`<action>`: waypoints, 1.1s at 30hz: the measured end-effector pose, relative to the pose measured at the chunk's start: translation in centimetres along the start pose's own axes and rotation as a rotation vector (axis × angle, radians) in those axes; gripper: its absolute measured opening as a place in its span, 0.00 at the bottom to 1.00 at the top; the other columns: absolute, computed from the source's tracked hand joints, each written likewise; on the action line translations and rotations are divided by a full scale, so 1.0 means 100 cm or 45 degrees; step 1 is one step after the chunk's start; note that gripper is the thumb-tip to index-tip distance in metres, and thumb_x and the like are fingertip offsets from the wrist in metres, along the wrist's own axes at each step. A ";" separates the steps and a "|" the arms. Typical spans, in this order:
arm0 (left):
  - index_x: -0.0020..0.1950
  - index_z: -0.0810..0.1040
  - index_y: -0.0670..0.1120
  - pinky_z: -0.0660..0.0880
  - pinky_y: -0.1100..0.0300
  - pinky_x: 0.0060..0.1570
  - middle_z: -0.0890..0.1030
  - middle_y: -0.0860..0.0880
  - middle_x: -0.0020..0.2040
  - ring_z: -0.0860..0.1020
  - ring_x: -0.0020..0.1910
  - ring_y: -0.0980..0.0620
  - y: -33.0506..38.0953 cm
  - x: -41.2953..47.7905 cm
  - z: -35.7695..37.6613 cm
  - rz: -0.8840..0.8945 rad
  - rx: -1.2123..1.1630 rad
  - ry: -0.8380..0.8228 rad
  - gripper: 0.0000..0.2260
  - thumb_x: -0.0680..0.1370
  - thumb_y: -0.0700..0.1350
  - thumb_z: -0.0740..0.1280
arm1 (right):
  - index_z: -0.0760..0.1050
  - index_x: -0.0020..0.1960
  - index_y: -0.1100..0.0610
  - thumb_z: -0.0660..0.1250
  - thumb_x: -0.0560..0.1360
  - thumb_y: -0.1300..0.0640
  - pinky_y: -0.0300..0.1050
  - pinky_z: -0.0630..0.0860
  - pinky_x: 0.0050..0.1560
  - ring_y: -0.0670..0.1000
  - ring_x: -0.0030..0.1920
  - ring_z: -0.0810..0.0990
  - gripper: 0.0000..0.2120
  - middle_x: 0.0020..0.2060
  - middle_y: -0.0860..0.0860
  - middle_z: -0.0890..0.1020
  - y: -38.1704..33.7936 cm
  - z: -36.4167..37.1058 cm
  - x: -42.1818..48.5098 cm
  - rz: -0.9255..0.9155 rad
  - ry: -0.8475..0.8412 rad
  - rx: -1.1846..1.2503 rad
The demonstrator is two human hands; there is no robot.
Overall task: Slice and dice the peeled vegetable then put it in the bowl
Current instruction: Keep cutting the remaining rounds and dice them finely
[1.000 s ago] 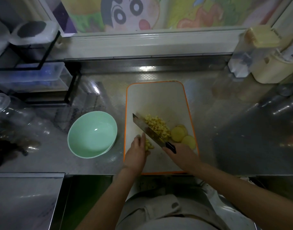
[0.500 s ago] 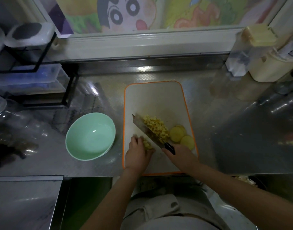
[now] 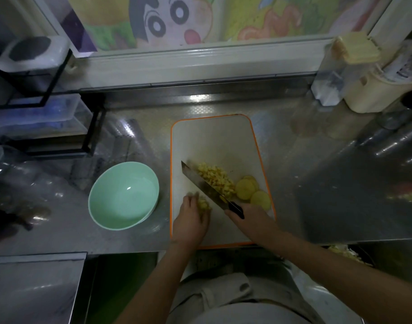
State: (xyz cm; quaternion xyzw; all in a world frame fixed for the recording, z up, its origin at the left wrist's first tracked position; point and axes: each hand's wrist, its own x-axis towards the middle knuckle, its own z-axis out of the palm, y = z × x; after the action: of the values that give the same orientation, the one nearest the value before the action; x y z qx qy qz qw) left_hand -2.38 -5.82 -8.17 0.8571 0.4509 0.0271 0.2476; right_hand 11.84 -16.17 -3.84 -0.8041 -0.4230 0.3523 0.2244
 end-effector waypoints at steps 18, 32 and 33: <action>0.61 0.75 0.42 0.73 0.53 0.46 0.72 0.45 0.59 0.75 0.53 0.44 -0.005 0.003 0.002 -0.038 -0.172 0.043 0.13 0.79 0.44 0.61 | 0.63 0.32 0.50 0.61 0.79 0.47 0.33 0.61 0.25 0.42 0.27 0.67 0.19 0.27 0.47 0.68 -0.023 0.001 -0.005 0.057 -0.014 -0.023; 0.62 0.76 0.42 0.70 0.55 0.45 0.73 0.45 0.59 0.76 0.51 0.45 0.002 0.007 -0.003 -0.058 -0.022 0.008 0.14 0.81 0.45 0.57 | 0.66 0.34 0.53 0.59 0.79 0.46 0.36 0.61 0.26 0.43 0.27 0.66 0.18 0.28 0.47 0.67 -0.025 0.003 0.001 0.028 -0.028 -0.098; 0.62 0.76 0.42 0.70 0.55 0.46 0.72 0.45 0.59 0.76 0.51 0.45 0.002 0.007 -0.003 -0.053 -0.024 0.005 0.14 0.81 0.44 0.57 | 0.68 0.37 0.55 0.59 0.79 0.46 0.36 0.62 0.26 0.42 0.27 0.67 0.17 0.28 0.47 0.68 -0.024 0.003 0.002 0.037 -0.034 -0.109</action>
State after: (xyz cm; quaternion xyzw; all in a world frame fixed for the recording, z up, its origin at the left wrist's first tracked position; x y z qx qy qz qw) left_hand -1.88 -5.23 -7.90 0.8451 0.4689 0.0279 0.2554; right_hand 10.44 -14.71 -2.57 -0.8143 -0.4290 0.3476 0.1791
